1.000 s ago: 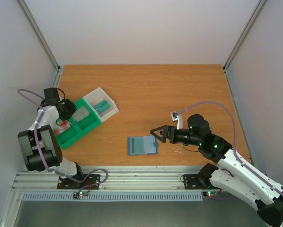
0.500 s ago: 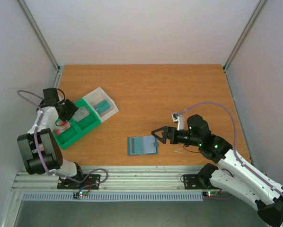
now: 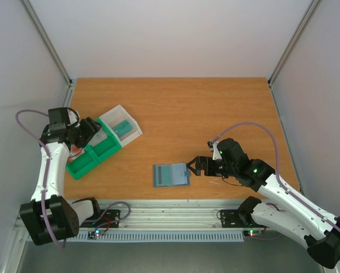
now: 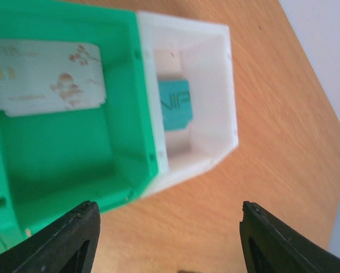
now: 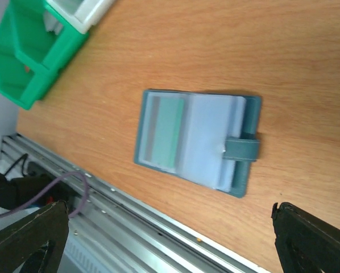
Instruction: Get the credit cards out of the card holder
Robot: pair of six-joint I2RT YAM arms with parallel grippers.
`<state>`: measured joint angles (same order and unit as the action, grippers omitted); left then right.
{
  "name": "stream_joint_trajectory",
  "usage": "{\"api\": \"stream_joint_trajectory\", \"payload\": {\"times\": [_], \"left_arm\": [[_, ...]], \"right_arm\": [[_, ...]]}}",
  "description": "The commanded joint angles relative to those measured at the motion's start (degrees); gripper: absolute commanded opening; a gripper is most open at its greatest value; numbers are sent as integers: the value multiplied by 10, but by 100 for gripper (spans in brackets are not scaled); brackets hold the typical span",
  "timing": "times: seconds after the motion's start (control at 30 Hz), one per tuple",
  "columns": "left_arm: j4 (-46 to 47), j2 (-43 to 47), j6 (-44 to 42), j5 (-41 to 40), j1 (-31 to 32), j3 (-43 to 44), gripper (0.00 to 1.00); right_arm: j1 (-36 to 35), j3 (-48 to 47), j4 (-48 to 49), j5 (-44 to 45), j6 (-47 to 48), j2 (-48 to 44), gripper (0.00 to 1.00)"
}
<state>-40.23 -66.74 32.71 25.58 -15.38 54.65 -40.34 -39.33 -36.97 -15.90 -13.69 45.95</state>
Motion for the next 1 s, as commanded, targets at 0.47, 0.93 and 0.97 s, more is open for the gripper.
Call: {"api": "stream_joint_trajectory", "payload": {"times": [0.47, 0.93, 0.97], "left_arm": [[9, 105, 14, 85, 214, -108, 55], [119, 139, 101, 81, 328, -224, 53], [126, 140, 104, 81, 333, -229, 53]], "right_arm": [[-33, 10, 122, -44, -34, 156, 37], [-97, -32, 236, -14, -59, 362, 23], [-98, -35, 241, -16, -60, 373, 23]]}}
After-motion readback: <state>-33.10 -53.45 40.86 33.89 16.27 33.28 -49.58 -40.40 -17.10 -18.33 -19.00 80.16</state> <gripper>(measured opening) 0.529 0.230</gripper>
